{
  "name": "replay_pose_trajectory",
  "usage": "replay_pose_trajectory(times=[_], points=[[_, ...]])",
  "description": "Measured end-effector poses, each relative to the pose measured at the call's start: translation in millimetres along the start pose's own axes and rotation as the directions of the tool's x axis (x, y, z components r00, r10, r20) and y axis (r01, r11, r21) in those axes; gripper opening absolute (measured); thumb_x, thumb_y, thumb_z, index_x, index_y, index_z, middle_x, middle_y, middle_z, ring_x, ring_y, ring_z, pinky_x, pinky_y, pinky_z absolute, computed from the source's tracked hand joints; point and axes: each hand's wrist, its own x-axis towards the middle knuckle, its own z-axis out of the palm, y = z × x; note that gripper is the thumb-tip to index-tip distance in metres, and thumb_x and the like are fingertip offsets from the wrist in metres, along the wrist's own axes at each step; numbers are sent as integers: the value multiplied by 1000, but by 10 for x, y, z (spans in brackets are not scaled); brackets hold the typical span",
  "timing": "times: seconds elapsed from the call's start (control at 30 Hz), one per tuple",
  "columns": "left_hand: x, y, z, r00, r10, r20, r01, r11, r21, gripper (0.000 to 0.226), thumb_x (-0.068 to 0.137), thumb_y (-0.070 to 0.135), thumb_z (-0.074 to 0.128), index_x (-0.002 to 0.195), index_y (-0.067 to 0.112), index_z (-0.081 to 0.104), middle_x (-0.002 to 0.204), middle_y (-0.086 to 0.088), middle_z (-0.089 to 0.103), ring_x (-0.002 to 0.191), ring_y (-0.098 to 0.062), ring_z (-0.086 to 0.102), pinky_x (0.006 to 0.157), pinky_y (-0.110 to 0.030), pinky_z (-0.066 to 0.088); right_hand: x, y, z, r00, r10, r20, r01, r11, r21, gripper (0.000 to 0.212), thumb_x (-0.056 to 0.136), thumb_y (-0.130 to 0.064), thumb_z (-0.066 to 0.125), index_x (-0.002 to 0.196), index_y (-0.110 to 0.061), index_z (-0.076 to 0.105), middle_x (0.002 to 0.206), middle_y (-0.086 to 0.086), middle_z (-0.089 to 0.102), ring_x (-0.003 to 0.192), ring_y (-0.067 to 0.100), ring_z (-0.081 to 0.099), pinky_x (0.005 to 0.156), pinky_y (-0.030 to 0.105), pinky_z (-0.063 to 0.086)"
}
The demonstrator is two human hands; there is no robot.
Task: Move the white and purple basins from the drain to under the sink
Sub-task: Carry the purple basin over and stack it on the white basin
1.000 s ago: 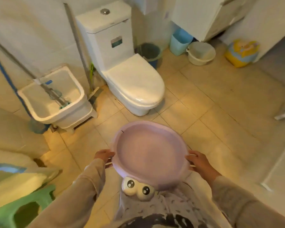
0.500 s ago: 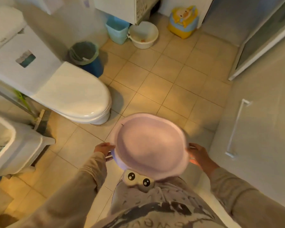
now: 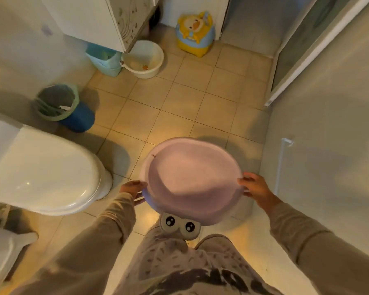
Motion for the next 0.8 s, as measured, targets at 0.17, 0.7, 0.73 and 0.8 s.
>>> replay_pose_trajectory(times=[0.17,0.7,0.73,0.8], points=[[388,829,386,999,30,16,-31,995,94,45,85,1,59,130,-3,51,117,-22,59,96,-28,52,89,-44,45,477,-444,-36,996,56,-72,-52,997,59,39,85,4,55,123,-1,56,106,15,60,94,28,57,62,27,48],[1179,3146,1548,997,53,53,-65,969,237,41,84,-3,56,124,2,54,105,-15,60,95,-29,57,84,-40,49,1851,-1938,-173,971,78,-225,-8,955,298,43,84,2,57,128,-2,55,110,15,63,98,30,57,65,32,50],[1241,3260,1638,997,61,52,-72,967,243,40,84,-3,57,124,2,55,104,-15,60,95,-29,57,84,-40,49,1988,-2054,-221,977,62,-205,0,957,289,43,85,1,57,127,-3,55,111,15,63,98,30,58,65,31,50],[1359,3469,1820,996,77,40,-85,962,259,41,83,-2,58,123,3,55,104,-15,60,95,-29,58,85,-40,50,2277,-2323,-336,986,32,-165,12,965,263,43,85,-1,57,128,-4,54,113,16,63,99,31,59,66,32,51]])
